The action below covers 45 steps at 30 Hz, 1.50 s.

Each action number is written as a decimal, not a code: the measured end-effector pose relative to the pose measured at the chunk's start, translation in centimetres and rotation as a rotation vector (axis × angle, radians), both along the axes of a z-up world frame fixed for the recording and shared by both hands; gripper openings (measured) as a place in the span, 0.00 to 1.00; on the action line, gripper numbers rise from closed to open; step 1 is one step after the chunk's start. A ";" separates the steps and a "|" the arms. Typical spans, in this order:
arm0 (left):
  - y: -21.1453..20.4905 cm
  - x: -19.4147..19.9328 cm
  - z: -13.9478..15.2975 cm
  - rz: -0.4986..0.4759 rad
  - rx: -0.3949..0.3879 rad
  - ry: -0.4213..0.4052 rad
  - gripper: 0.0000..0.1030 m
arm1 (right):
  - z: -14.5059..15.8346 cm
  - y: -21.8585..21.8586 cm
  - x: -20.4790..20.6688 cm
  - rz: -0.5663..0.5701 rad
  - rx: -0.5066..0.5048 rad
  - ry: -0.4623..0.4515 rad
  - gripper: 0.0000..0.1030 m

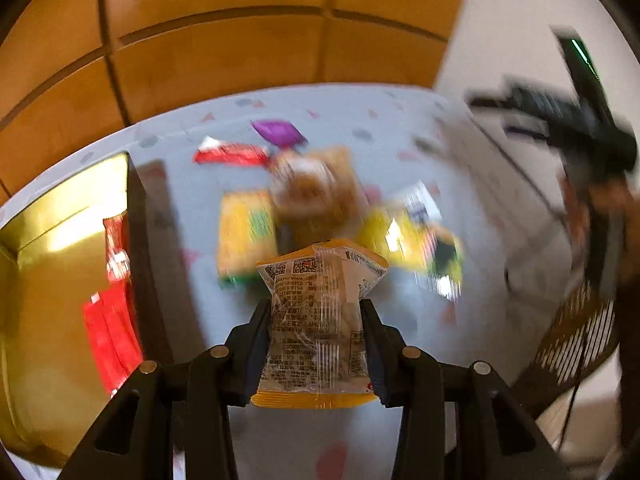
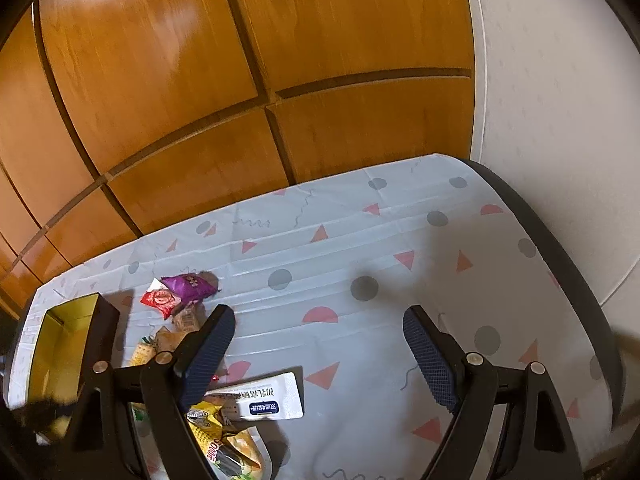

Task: Organize snacks
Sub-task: 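Lift the cookie bag with the left tool while the right tool grasps the purple cartoon packet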

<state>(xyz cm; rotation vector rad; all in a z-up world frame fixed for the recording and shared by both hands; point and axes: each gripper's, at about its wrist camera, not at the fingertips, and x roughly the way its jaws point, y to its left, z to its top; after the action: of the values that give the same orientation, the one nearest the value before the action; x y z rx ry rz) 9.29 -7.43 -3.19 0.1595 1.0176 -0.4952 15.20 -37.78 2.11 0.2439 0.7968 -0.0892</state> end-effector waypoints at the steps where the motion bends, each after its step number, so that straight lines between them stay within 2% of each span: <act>1: -0.1 -1.1 -0.7 -0.020 0.009 -0.009 0.42 | -0.1 0.0 0.0 0.000 -0.002 0.005 0.84; 6: -0.3 -2.8 -3.9 -0.028 0.045 -0.006 0.43 | -0.7 0.3 0.3 0.000 -0.015 0.034 0.84; 9: 0.3 -3.0 -4.2 -0.028 -0.007 -0.042 0.44 | -1.1 0.5 0.5 0.011 -0.012 0.055 0.84; 12: 0.6 -2.7 -5.0 -0.010 -0.063 -0.019 0.48 | -1.5 0.9 0.6 0.036 0.004 0.071 0.84; 16: 0.8 -2.8 -5.1 -0.026 -0.067 -0.026 0.48 | -2.0 1.3 0.8 0.080 0.100 0.088 0.84; 21: 1.2 -3.1 -5.2 -0.030 -0.087 -0.031 0.48 | -2.9 2.6 2.1 0.136 0.319 0.152 0.84; 24: 1.4 -3.2 -5.2 -0.028 -0.102 -0.032 0.48 | -2.8 4.8 4.4 0.181 0.422 0.167 0.84; 27: 1.5 -3.1 -5.3 -0.027 -0.111 -0.033 0.48 | -3.4 7.0 7.3 0.200 0.473 0.203 0.84; 33: 1.8 -3.0 -5.4 -0.027 -0.143 -0.027 0.48 | -6.1 9.7 13.5 0.106 0.560 0.302 0.84; 36: 1.5 -3.3 -5.4 -0.037 -0.127 -0.047 0.48 | -7.2 11.1 15.9 0.064 0.559 0.336 0.83; 40: 1.8 -3.4 -5.4 -0.035 -0.144 -0.036 0.48 | -9.1 12.2 18.2 0.002 0.547 0.391 0.79; 42: 1.9 -3.4 -5.4 -0.034 -0.153 -0.034 0.48 | -10.0 12.6 18.9 -0.029 0.527 0.411 0.74; 44: 1.9 -3.4 -5.4 -0.035 -0.157 -0.031 0.48 | -10.7 13.6 19.4 -0.014 0.468 0.436 0.62; 45: 1.9 -3.4 -5.4 -0.035 -0.159 -0.030 0.48 | -10.7 13.9 19.5 -0.011 0.431 0.434 0.60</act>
<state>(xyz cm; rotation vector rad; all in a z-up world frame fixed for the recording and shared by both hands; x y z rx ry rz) 5.90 -5.55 -8.58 0.0430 0.9437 -0.6014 34.66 -23.84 -8.55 0.6516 1.2451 0.0231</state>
